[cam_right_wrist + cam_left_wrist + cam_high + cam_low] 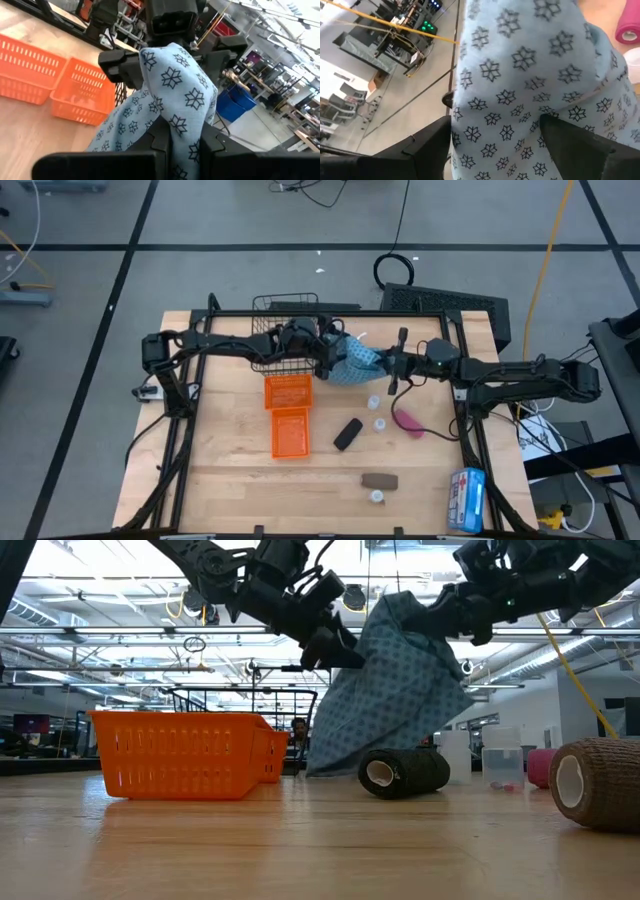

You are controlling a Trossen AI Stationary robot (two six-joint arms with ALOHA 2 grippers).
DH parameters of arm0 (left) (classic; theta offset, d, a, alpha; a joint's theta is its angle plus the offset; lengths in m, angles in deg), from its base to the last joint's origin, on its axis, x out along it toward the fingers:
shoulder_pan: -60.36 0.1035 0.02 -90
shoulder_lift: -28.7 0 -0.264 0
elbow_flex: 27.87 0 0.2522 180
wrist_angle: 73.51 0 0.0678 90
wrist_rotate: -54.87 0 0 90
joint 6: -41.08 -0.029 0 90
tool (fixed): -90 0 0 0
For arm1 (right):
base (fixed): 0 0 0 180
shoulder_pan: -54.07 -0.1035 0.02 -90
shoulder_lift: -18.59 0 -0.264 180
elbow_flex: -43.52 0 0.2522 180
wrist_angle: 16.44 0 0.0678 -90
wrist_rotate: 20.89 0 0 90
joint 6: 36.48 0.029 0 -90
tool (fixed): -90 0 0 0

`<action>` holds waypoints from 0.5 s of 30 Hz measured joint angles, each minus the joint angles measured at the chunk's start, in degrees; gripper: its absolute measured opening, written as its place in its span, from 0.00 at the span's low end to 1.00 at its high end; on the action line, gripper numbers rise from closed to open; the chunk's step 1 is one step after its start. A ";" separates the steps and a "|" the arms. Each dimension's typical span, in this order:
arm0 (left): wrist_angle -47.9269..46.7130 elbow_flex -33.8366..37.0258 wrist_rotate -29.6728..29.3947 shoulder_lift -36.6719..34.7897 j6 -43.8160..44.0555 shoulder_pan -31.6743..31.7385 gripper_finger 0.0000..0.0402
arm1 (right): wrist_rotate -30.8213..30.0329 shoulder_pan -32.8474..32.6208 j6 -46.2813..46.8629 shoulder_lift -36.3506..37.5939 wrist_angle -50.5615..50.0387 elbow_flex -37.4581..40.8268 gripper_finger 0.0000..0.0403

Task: Pick & Place Medicine items
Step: Put the blue patient gown into the black wire basket

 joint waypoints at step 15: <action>-0.26 0.02 10.25 0.26 4.82 3.30 0.52 | 8.99 0.02 3.07 0.02 -0.20 0.00 0.07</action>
